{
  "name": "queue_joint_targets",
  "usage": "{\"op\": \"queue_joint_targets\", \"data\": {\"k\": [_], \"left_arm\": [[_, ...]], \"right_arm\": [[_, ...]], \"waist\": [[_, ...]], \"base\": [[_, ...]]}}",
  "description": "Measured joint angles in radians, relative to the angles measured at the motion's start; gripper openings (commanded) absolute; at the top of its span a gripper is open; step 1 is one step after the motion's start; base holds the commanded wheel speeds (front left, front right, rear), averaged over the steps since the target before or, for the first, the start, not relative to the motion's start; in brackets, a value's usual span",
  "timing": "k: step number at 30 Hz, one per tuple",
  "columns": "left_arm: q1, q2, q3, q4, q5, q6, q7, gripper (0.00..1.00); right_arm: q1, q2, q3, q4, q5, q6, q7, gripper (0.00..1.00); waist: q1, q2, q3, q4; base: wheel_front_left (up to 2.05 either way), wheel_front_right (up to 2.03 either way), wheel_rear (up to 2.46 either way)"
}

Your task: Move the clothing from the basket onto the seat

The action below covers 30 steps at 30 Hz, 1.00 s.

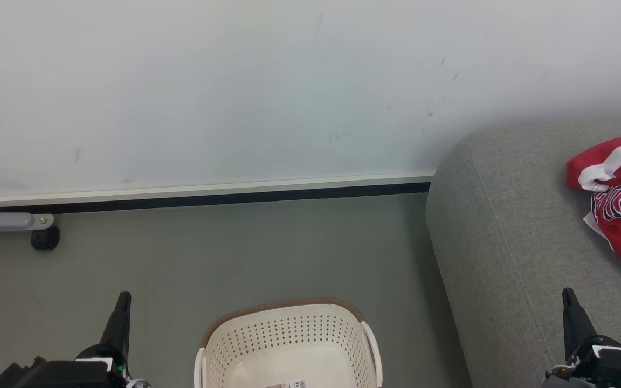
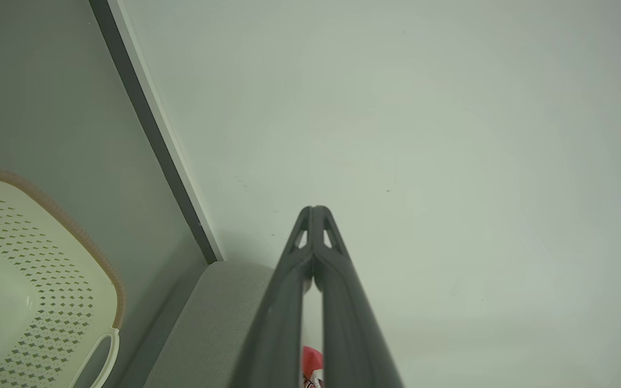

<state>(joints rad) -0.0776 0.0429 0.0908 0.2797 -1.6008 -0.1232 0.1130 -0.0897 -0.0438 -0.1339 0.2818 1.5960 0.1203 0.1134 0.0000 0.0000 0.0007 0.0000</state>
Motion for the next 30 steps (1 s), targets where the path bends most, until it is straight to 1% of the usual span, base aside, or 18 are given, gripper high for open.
{"op": "queue_joint_targets", "data": {"k": [30], "left_arm": [[0.000,0.000,0.000,0.000,0.000,0.000,0.000,0.00]], "right_arm": [[0.000,0.000,0.000,0.000,0.000,0.000,0.000,0.00]], "waist": [[0.0000,0.0000,0.000,0.000]], "base": [[0.00,0.00,0.00]]}}
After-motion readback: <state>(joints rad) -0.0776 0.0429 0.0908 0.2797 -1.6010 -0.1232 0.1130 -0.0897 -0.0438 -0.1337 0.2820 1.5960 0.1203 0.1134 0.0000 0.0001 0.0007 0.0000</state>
